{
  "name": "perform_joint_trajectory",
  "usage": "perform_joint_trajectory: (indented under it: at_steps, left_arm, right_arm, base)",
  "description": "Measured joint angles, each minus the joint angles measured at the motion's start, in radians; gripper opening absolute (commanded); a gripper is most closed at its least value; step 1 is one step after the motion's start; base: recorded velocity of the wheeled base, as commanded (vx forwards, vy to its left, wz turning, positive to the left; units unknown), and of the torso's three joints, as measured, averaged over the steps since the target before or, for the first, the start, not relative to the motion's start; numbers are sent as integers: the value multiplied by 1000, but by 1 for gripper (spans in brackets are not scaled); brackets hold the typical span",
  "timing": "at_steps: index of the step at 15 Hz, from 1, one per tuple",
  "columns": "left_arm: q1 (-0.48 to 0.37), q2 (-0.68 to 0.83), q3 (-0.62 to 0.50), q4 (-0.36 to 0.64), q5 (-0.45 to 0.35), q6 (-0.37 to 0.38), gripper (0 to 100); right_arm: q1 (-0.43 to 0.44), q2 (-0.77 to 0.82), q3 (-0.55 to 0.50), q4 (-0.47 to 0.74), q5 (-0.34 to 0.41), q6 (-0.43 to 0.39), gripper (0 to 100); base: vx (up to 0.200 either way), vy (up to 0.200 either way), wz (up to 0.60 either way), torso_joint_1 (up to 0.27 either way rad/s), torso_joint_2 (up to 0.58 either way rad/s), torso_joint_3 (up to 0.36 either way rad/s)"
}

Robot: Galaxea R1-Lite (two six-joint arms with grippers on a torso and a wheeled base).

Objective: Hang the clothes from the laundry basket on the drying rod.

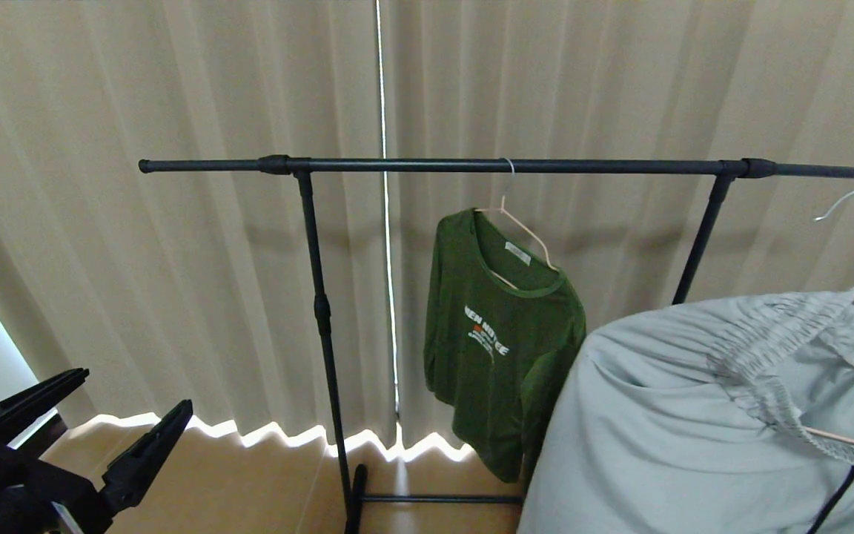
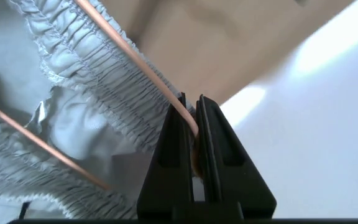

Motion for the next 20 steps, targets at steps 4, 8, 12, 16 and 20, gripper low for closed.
perform_joint_trajectory:
  at_steps: [4, 8, 12, 16, 20]
  left_arm:
    - [0, -1, 15, -3, -14, 4, 100]
    - [0, -1, 10, -1, -17, 3, 100]
    - [0, 5, 1, -1, -17, -3, 100]
    - [0, 10, -2, -2, -17, -3, 100]
    - [0, 10, 0, -2, -17, -3, 100]
  right_arm:
    - [-73, -39, 1, 9, -108, -40, 0]
    - [-78, -39, 0, 1, -136, -40, 0]
    - [-79, -9, -11, -9, -136, -39, 0]
    - [-77, 14, -28, -9, -134, -38, 0]
    - [-73, 65, -66, -10, -132, -35, 0]
  base:
    - [0, 0, 0, 0, 0, 0]
    - [0, 0, 0, 0, 0, 0]
    - [150, 0, 0, -3, 1, 1]
    - [200, 0, 0, 8, 4, 6]
    - [200, 0, 0, 1, 1, 2]
